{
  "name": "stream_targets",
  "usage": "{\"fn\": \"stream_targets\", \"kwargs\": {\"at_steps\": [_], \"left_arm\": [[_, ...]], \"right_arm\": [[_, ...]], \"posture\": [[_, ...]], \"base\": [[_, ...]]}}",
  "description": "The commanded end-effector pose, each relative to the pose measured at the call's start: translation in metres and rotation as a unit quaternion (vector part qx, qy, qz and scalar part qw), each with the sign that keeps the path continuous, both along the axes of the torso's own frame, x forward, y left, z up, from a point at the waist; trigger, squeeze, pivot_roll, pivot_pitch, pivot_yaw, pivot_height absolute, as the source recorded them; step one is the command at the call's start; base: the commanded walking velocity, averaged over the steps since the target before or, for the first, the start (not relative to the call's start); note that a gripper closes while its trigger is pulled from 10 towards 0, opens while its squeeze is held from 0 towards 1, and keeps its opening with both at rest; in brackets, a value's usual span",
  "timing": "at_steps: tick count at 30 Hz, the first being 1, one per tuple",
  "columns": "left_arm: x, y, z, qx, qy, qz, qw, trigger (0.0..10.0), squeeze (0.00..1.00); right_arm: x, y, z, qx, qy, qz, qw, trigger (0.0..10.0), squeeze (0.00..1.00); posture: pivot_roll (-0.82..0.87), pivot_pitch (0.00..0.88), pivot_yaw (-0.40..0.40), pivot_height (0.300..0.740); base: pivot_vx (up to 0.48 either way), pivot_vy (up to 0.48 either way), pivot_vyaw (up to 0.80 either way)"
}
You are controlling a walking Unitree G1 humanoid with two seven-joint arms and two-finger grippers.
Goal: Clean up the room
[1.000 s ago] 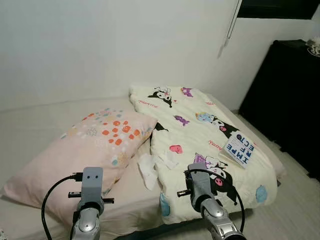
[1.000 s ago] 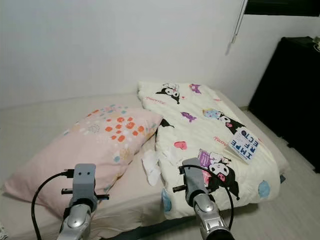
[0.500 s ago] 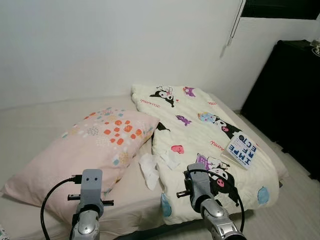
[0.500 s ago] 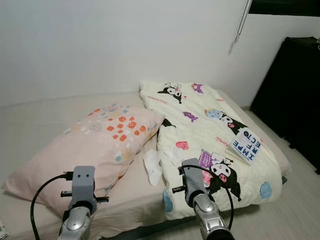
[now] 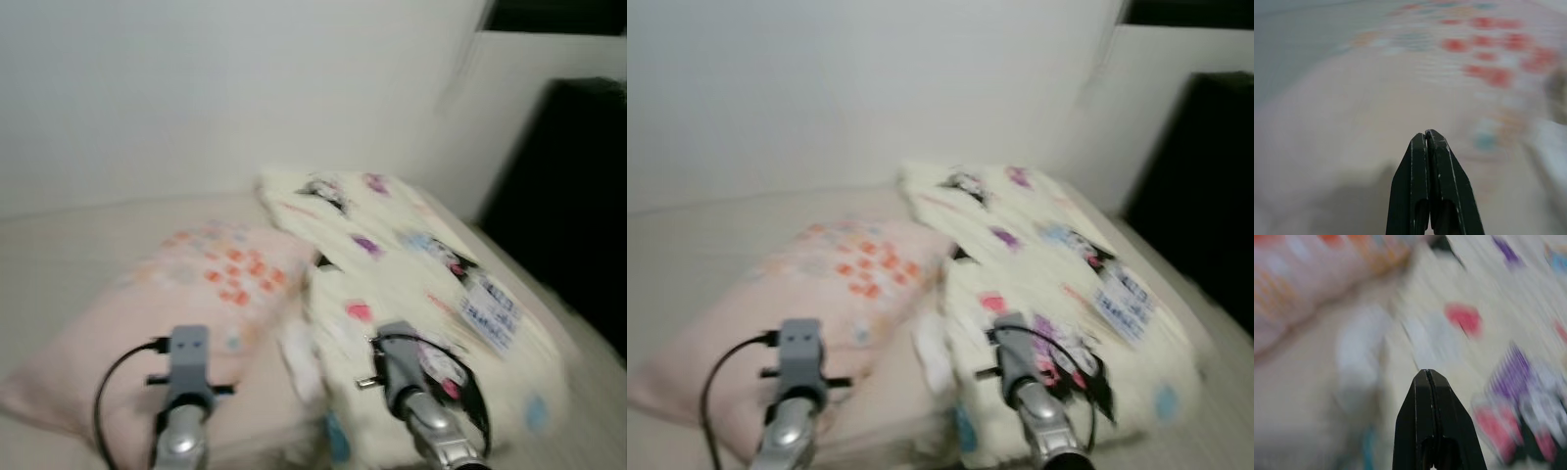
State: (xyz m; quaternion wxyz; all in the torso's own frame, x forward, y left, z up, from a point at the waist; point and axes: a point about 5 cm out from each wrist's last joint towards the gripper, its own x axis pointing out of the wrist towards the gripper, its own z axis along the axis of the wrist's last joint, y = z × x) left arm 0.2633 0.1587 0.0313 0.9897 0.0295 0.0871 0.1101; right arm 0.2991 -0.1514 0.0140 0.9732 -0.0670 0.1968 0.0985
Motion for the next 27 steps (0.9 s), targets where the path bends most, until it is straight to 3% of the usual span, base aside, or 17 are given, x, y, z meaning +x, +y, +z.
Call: {"fn": "stream_targets", "kwargs": {"at_steps": [1,27], "left_arm": [[-0.0049,0.0086,-0.0044,0.010,0.009,0.015,1.000,10.0,0.00],[-0.0064,0.0165,-0.0041,0.023,0.009,0.014,1.000,10.0,0.00]], "right_arm": [[-0.0040,0.0073,-0.0044,0.009,0.009,0.007,1.000,10.0,0.00],[-0.0049,0.0125,-0.0065,0.016,0.021,0.014,1.000,10.0,0.00]], "posture": [[0.03,0.046,-0.073,0.740],[0.03,0.038,-0.070,0.740]], "base": [[0.000,0.000,0.00],[0.000,0.000,0.00]]}}
